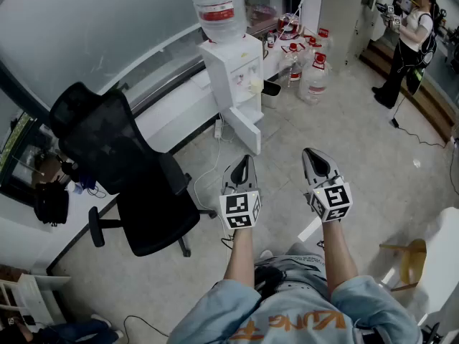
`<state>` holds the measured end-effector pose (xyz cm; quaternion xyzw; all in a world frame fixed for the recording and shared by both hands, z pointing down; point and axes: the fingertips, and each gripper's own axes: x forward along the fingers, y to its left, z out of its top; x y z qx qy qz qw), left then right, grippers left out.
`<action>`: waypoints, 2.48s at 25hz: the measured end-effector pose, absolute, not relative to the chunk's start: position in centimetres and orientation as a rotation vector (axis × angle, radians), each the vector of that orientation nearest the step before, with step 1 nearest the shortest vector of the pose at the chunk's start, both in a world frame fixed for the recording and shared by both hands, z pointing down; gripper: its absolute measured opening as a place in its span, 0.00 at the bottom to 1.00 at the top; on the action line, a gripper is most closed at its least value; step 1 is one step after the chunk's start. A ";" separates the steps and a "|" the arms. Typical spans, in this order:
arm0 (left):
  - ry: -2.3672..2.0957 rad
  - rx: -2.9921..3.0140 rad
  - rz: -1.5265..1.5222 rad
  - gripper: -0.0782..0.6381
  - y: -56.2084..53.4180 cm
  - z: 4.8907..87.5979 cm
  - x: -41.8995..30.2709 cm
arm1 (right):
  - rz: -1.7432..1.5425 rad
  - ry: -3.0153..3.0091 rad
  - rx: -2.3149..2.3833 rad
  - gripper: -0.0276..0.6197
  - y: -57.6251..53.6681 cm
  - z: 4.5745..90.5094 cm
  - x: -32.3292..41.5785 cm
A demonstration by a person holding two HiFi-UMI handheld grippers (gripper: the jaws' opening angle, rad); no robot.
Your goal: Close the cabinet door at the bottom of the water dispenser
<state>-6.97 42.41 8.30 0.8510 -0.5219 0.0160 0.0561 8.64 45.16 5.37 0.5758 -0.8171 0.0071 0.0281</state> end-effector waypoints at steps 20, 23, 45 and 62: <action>-1.580 2.592 0.011 0.12 41.0 7.7 -8.1 | 0.141 -2.582 1.816 0.09 43.0 5.3 9.1; -1.602 2.548 -0.005 0.12 40.3 8.1 -9.2 | 0.141 -2.594 1.773 0.09 42.6 5.6 8.2; -1.653 2.354 0.119 0.12 26.2 15.9 -5.3 | 0.290 -2.563 1.665 0.09 25.5 12.5 13.9; -1.686 2.178 0.323 0.12 11.1 21.1 0.9 | 0.532 -2.587 1.477 0.09 6.6 19.7 17.9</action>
